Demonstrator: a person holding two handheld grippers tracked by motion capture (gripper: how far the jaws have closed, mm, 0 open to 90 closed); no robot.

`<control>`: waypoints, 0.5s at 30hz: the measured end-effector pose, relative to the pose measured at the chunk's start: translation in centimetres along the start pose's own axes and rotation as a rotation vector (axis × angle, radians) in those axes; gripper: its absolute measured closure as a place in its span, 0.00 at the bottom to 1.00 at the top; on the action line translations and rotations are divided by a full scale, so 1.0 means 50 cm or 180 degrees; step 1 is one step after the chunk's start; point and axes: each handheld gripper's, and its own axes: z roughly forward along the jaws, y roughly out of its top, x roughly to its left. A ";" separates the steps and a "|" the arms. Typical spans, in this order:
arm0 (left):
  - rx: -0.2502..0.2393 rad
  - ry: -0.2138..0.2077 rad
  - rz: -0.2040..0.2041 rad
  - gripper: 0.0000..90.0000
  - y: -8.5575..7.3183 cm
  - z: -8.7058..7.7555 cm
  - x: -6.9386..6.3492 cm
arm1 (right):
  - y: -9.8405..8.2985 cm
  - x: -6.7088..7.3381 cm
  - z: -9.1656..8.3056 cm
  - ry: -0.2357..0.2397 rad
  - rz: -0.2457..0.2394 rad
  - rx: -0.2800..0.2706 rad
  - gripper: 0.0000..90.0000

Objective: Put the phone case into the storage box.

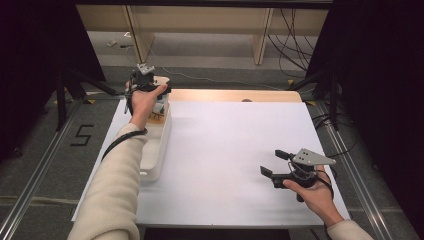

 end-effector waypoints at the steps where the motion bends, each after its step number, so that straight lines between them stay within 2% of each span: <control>1: 0.0003 -0.0002 -0.0002 0.12 0.000 0.000 0.000 | 0.000 0.000 0.000 -0.0001 0.0002 -0.0001 0.18; 15: 0.0031 0.0003 -0.0027 0.12 -0.007 0.006 0.004 | 0.000 0.000 0.000 0.0001 -0.0002 0.0002 0.18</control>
